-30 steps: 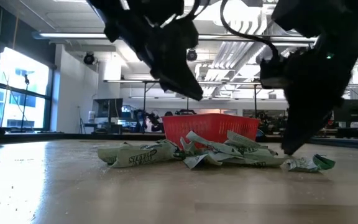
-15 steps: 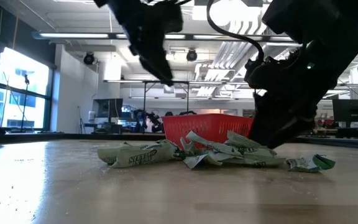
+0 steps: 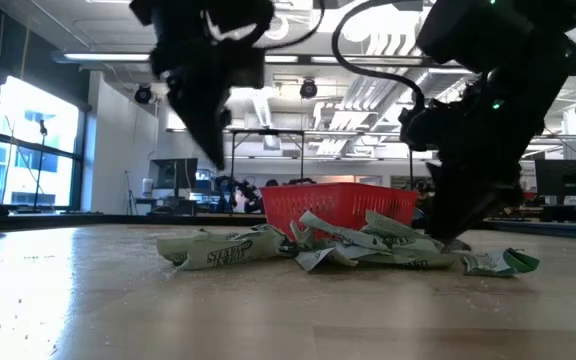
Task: Pick and place items into bin
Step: Put the green truvia packet into the red bin, then put the white stevia packet into the red bin
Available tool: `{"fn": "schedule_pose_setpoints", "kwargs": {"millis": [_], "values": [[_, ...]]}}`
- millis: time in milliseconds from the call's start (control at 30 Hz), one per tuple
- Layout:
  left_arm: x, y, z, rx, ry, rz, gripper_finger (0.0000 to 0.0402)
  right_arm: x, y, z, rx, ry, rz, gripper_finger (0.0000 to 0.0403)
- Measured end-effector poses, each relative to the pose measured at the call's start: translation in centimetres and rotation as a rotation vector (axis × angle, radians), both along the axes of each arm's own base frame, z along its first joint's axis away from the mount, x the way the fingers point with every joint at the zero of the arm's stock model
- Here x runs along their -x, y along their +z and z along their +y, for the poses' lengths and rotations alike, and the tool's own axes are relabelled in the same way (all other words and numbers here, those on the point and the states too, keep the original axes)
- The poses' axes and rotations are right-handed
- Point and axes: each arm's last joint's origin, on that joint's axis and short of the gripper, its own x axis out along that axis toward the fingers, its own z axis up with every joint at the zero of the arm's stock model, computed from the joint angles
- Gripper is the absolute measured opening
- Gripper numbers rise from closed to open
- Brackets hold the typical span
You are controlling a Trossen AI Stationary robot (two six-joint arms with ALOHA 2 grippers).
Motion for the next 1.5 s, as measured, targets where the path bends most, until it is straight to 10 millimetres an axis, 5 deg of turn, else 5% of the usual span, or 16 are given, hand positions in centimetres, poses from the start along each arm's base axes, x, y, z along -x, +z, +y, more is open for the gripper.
{"fn": "schedule_pose_setpoints", "kwargs": {"millis": [133, 233, 433, 700, 967, 1200, 1500], "values": [[1.2, -2.9, -0.4, 0.051, 0.046, 0.046, 0.0103, 0.2, 3.2, 0.6, -0.042, 0.043, 0.02, 0.0028], [1.9, -4.7, -1.0, 0.117, 0.104, 0.041, 0.0096, 0.1, 7.5, 0.0, 0.101, 0.044, 0.03, 0.0014], [1.3, -5.2, -3.6, 0.233, 0.124, -0.083, 0.0097, -2.2, 12.0, -2.6, 0.295, 0.102, -0.004, 0.0017], [1.0, -5.0, -4.4, 0.141, 0.173, -0.163, 0.0097, -5.9, 10.3, -5.7, 0.147, 0.22, -0.193, 0.0027], [0.8, -4.8, -5.0, 0.111, 0.255, -0.214, 0.0147, -5.9, 9.4, -5.8, 0.139, 0.268, -0.132, 0.0181], [0.2, -4.3, -5.0, 0.119, 0.252, -0.288, 0.0244, -4.1, 11.7, -4.7, 0.358, 0.384, -0.104, 0.0298], [-0.8, -7.4, -5.3, 0.165, 0.318, -0.224, 0.028, -0.3, 12.2, -2.4, 0.48, 0.389, 0.11, 0.0336]]}}
